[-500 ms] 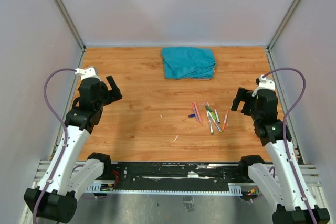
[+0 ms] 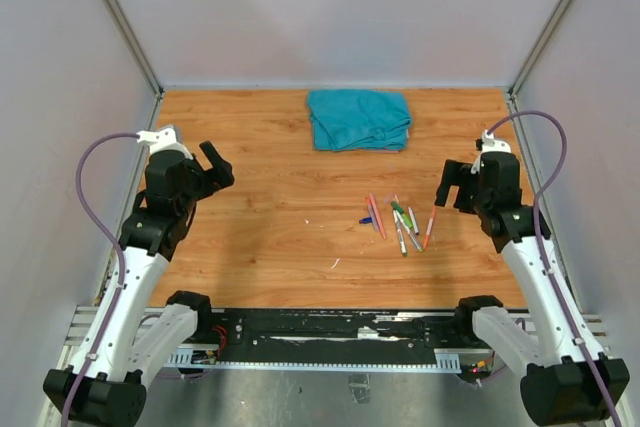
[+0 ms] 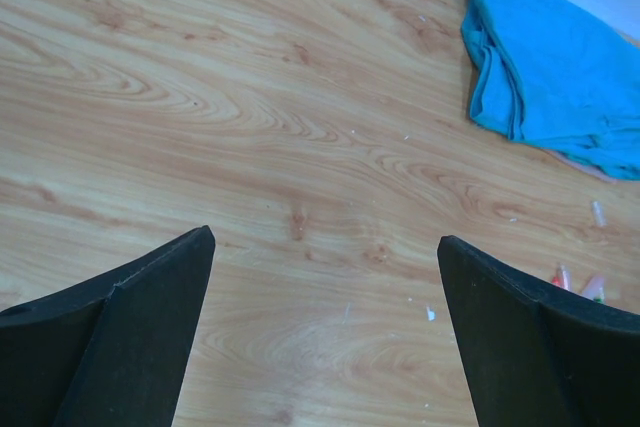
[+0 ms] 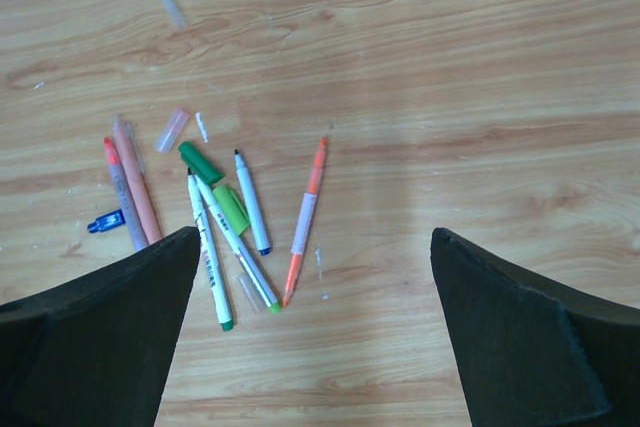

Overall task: Insert the pens into the pen caps
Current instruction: Pick up the pen from the center of the board.

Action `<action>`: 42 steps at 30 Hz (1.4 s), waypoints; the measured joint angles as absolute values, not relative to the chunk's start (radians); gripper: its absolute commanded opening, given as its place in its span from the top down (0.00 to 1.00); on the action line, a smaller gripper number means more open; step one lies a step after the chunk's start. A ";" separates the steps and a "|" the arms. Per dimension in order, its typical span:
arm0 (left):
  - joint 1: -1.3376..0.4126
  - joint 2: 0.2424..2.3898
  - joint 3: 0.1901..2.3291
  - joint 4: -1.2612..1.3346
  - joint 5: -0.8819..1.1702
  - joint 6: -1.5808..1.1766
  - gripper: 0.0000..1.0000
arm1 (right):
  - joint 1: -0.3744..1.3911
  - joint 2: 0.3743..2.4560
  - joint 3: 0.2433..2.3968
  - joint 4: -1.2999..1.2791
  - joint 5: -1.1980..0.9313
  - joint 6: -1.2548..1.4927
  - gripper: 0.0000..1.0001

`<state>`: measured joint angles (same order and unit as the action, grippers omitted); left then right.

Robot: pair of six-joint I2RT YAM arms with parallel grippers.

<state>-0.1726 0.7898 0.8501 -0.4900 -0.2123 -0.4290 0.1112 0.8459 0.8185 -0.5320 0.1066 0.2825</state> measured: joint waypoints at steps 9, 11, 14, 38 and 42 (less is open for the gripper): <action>-0.173 0.790 0.792 -0.415 -0.185 -0.513 0.00 | 0.111 0.973 0.862 -0.561 -0.009 0.256 0.00; -0.173 0.797 0.769 -0.403 -0.171 -0.521 0.00 | 0.111 0.995 0.862 -0.567 -0.027 0.250 0.02; -0.173 0.809 0.746 -0.382 -0.154 -0.537 0.00 | 0.112 1.029 0.862 -0.576 -0.057 0.234 0.04; -0.402 1.127 0.654 0.084 -0.072 -0.542 0.00 | 0.198 0.966 0.853 -0.533 -0.099 0.187 0.00; -0.402 1.186 0.661 0.157 -0.059 -0.530 0.00 | 0.198 0.964 0.828 -0.493 -0.086 0.196 0.06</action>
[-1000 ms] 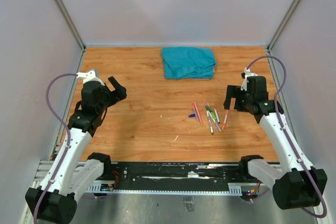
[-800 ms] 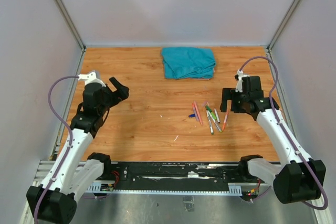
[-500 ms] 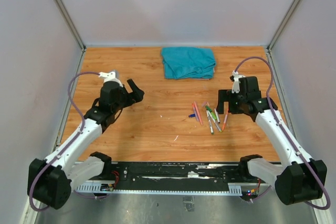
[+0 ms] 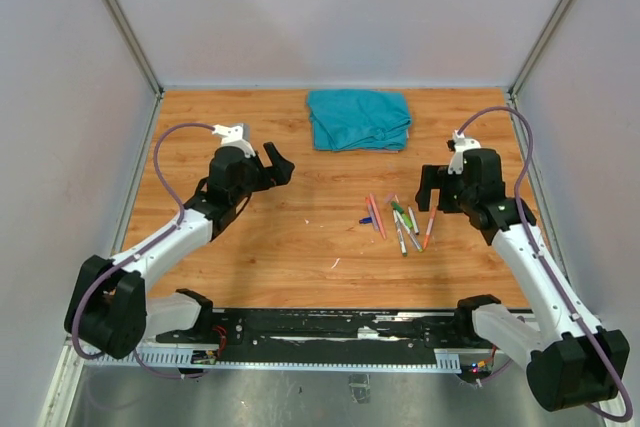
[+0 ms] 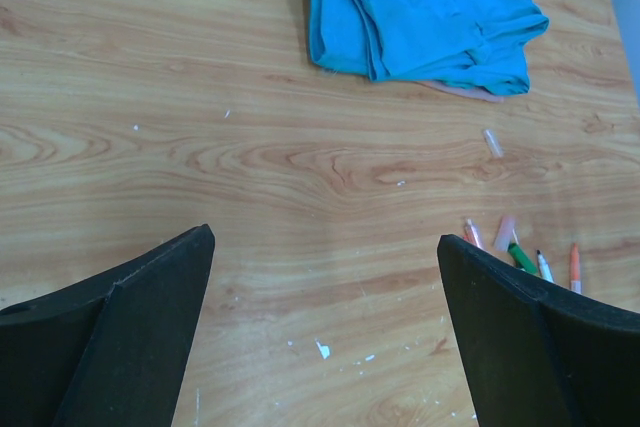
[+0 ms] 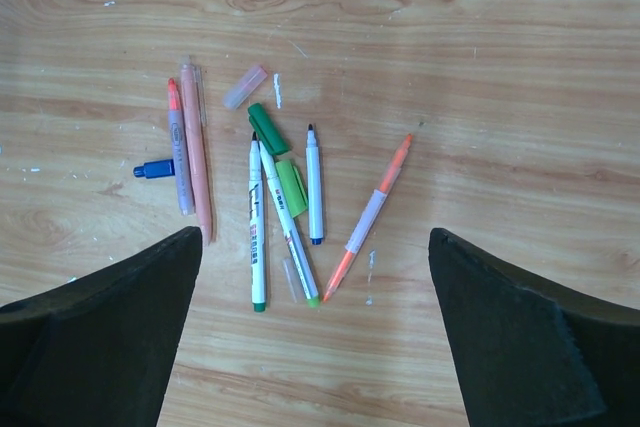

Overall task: Insert the pens into the pen caps
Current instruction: Pick up the pen from the center of the board.

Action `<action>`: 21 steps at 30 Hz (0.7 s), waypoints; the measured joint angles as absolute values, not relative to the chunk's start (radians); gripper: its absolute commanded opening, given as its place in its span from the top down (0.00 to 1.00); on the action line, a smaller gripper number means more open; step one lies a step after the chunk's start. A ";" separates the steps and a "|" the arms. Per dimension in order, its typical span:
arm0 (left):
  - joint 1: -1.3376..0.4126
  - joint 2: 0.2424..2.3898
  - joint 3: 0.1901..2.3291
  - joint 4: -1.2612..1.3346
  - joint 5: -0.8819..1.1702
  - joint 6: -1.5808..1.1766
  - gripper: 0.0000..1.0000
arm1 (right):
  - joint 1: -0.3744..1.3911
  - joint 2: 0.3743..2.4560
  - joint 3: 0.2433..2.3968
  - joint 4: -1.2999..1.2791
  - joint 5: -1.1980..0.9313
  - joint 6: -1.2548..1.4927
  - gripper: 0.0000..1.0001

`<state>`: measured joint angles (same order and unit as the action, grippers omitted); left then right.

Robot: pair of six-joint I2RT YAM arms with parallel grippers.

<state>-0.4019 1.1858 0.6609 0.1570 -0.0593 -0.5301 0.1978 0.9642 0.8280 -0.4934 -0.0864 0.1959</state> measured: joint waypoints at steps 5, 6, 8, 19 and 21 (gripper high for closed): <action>-0.402 1.233 0.652 0.231 -0.057 -0.515 0.00 | 0.198 0.987 0.798 -0.463 -0.088 0.243 0.08; -0.402 1.233 0.644 0.247 -0.056 -0.511 0.00 | 0.198 0.994 0.798 -0.458 -0.091 0.247 0.10; -0.402 1.233 0.621 0.285 -0.050 -0.502 0.00 | 0.198 1.017 0.802 -0.451 -0.109 0.250 0.15; -0.472 1.243 0.574 0.349 -0.050 -0.463 0.03 | 0.348 1.246 0.873 -0.450 -0.134 0.240 0.31; -0.481 1.250 0.574 0.356 -0.050 -0.456 0.04 | 0.388 1.295 0.896 -0.450 -0.137 0.231 0.34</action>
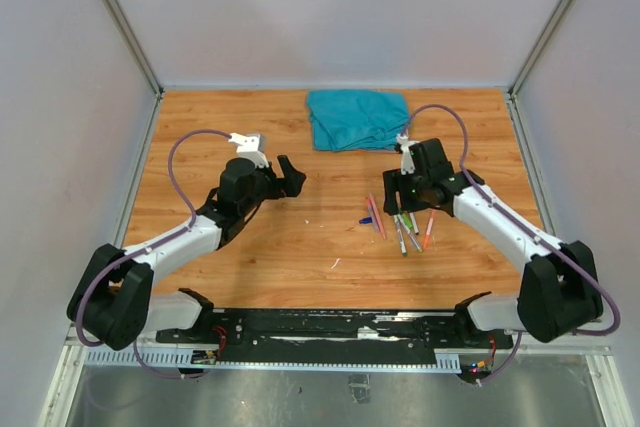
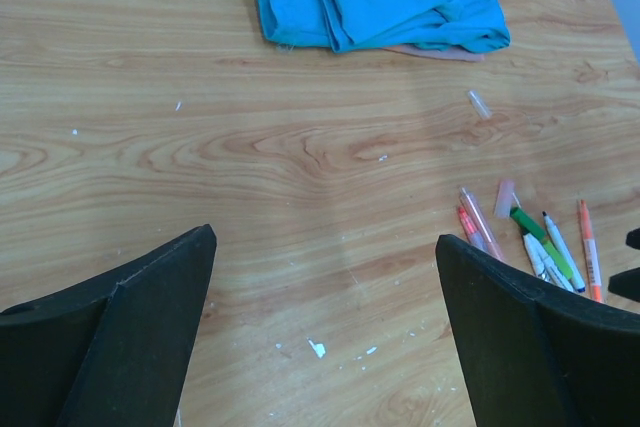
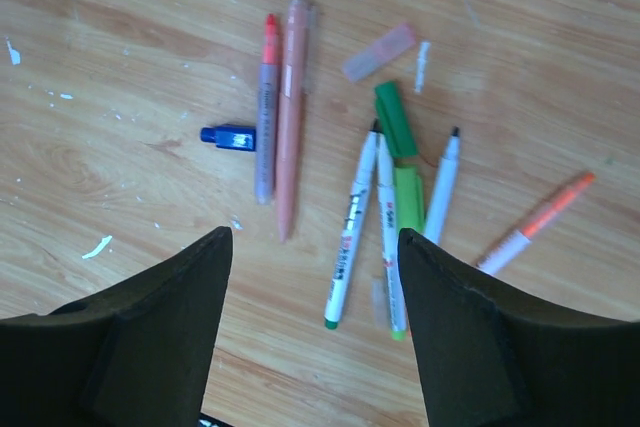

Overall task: Insert the pens into the pen caps
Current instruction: Pick up the pen from the center of the board.

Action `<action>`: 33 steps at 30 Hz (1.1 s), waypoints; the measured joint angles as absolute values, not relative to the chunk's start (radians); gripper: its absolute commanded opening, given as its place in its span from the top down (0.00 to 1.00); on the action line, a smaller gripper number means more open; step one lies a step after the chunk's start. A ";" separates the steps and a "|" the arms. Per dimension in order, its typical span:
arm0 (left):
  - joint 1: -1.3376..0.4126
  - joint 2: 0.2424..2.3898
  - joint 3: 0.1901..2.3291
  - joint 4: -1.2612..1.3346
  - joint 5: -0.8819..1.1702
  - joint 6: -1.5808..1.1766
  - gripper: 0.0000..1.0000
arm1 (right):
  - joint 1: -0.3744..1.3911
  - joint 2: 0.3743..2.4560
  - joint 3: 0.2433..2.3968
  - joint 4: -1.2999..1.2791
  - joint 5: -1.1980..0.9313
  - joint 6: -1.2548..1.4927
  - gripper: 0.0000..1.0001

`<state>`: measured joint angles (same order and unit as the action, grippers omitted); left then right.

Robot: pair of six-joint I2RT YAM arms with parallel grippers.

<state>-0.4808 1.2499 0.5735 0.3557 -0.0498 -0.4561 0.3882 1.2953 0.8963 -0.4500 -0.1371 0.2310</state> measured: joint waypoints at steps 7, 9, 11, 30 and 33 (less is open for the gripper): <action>-0.487 1.269 0.569 0.384 -0.038 -0.445 0.09 | 0.456 1.435 0.958 -0.445 -0.150 0.212 0.39; -0.487 1.274 0.569 0.390 -0.035 -0.442 0.09 | 0.460 1.462 0.959 -0.443 -0.150 0.212 0.38; -0.487 1.277 0.569 0.391 -0.036 -0.439 0.09 | 0.461 1.481 0.959 -0.439 -0.149 0.211 0.38; -0.488 1.290 0.569 0.390 -0.039 -0.427 0.09 | 0.484 1.577 0.974 -0.394 -0.081 0.221 0.44; -0.488 1.294 0.569 0.389 -0.039 -0.427 0.09 | 0.485 1.577 0.977 -0.394 -0.070 0.222 0.46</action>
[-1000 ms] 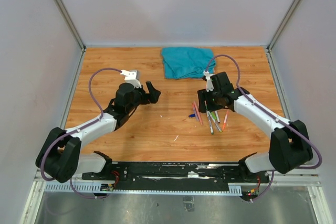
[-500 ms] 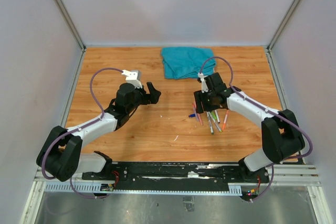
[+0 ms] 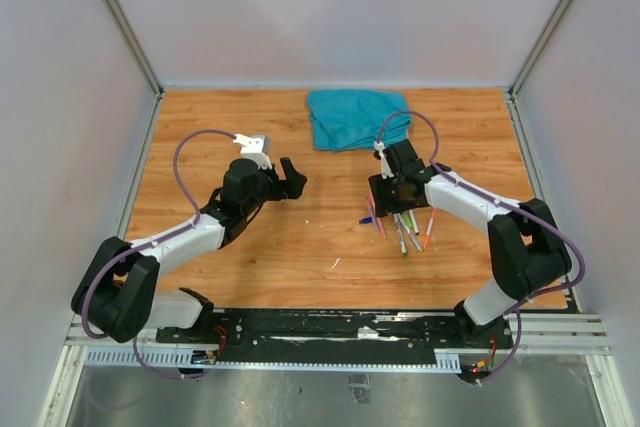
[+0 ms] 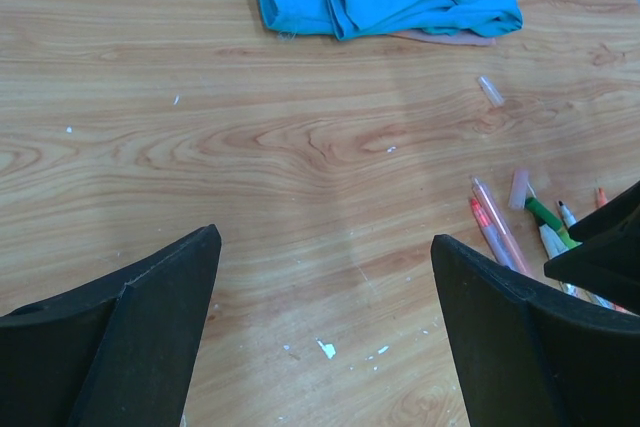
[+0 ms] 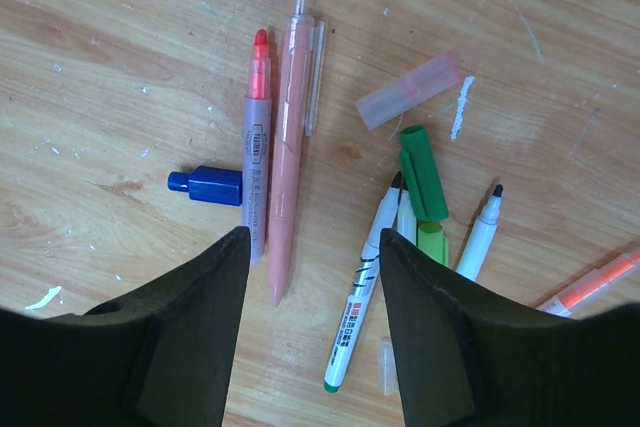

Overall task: Insert the pens into the pen caps
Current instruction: Pick up the pen from the center of the board.

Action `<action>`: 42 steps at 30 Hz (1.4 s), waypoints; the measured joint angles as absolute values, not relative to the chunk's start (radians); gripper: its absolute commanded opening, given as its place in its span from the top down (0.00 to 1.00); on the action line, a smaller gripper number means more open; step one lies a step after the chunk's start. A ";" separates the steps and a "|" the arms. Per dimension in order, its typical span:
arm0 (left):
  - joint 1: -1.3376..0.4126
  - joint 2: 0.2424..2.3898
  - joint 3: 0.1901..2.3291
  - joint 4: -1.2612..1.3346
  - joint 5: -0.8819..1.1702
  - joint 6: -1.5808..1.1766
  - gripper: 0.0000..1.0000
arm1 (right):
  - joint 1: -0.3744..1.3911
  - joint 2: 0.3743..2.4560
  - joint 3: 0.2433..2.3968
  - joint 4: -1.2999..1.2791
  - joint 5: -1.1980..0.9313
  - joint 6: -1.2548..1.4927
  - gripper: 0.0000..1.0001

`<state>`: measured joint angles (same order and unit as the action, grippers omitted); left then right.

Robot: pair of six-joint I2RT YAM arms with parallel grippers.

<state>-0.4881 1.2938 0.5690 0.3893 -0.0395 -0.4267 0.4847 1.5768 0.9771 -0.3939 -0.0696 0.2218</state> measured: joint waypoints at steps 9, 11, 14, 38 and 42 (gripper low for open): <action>-0.488 1.301 0.569 0.388 -0.032 -0.427 0.09 | 0.488 1.599 0.994 -0.402 -0.051 0.224 0.58; -0.488 1.301 0.569 0.388 -0.028 -0.426 0.09 | 0.495 1.610 0.997 -0.403 -0.051 0.224 0.59; -0.488 1.301 0.569 0.388 -0.026 -0.426 0.09 | 0.504 1.627 1.003 -0.407 -0.052 0.224 0.60; -0.493 1.325 0.570 0.388 -0.002 -0.421 0.09 | 0.522 1.702 1.012 -0.416 -0.059 0.222 0.70; -0.493 1.326 0.570 0.388 -0.002 -0.419 0.09 | 0.527 1.708 1.018 -0.418 -0.057 0.219 0.73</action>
